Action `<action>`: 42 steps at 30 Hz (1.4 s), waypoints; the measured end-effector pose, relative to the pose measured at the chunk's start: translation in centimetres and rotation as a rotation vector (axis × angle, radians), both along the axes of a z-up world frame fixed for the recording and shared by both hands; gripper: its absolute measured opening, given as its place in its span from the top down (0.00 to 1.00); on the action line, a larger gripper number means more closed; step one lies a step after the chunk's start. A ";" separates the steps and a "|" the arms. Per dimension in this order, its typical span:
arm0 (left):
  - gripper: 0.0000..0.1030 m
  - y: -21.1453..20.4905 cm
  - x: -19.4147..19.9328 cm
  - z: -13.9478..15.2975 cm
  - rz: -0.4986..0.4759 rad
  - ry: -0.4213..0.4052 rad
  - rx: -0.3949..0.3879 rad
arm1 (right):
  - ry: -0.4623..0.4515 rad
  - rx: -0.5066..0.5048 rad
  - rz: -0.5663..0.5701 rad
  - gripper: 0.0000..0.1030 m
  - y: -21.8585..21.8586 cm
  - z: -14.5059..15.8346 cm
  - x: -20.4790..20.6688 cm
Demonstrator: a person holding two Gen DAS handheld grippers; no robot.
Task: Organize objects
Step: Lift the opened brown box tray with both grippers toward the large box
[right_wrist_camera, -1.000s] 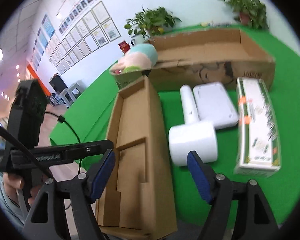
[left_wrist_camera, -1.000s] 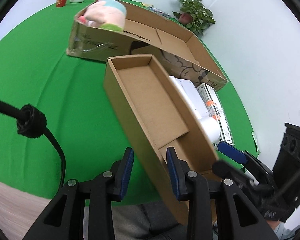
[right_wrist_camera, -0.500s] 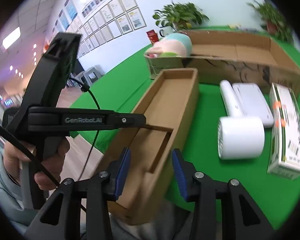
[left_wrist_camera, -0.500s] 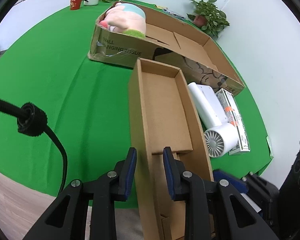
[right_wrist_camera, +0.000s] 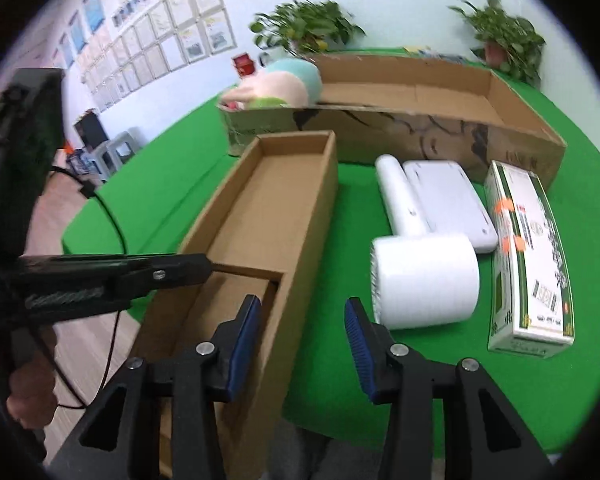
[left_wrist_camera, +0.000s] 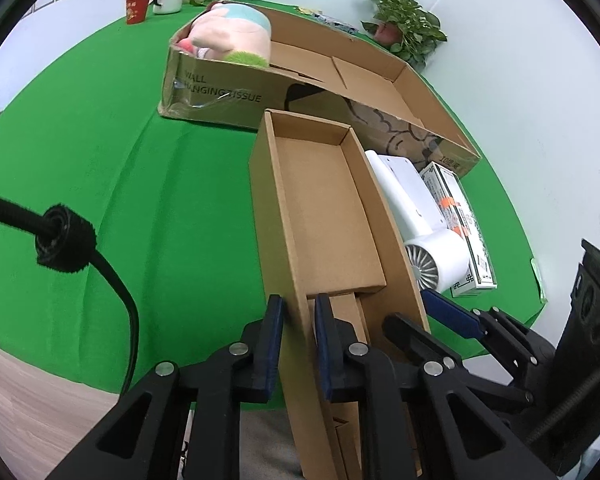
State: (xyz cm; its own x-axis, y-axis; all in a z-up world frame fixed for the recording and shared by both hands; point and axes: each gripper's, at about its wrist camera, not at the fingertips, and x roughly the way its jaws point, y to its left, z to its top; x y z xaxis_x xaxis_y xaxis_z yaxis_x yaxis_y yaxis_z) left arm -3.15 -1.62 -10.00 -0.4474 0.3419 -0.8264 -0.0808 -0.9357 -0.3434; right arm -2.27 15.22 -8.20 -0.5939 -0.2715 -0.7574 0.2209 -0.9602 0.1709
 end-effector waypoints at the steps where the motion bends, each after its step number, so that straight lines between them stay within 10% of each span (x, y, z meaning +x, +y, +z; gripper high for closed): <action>1: 0.87 0.0 0.0 0.0 0.002 0.000 0.001 | -0.002 -0.002 -0.002 0.59 0.0 0.0 0.0; 8: 0.88 0.0 -0.1 0.0 0.006 -0.001 0.016 | 0.022 0.025 0.039 0.84 -1.1 0.3 0.4; 42: 0.89 2.2 -1.4 7.6 -0.017 0.236 0.009 | 0.245 0.066 -0.077 0.88 0.3 5.4 -1.0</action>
